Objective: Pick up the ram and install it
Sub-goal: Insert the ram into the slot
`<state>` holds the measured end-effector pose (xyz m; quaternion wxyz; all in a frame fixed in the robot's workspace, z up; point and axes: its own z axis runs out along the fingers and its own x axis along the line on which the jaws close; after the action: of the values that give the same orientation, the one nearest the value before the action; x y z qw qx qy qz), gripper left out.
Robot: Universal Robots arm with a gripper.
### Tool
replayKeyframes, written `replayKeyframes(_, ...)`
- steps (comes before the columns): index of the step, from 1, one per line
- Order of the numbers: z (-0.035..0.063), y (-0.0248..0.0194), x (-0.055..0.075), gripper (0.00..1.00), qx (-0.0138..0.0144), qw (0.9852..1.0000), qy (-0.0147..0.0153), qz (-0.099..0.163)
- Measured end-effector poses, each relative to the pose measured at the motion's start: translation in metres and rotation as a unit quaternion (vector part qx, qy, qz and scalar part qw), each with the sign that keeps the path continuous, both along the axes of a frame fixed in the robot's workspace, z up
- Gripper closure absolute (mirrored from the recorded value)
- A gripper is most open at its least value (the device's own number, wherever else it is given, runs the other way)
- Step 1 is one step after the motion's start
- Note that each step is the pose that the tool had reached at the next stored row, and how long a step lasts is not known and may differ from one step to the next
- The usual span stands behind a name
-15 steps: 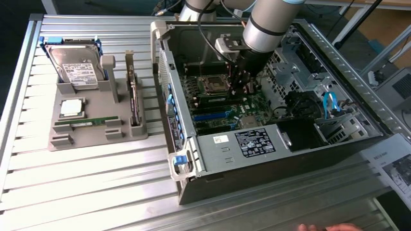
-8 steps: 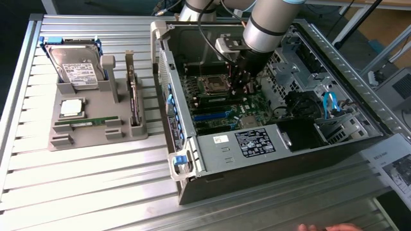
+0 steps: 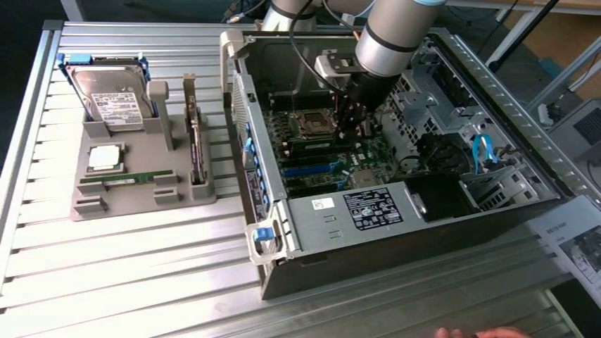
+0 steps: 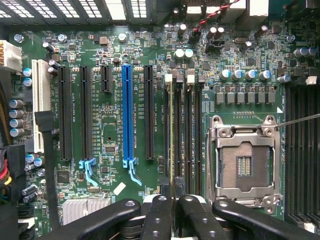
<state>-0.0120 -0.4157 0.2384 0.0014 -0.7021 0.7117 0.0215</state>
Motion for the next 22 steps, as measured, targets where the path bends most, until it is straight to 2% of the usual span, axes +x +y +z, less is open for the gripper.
replayKeyframes(22,0.0006,0.0001,0.0,0.88,0.0,1.0,0.0,0.0)
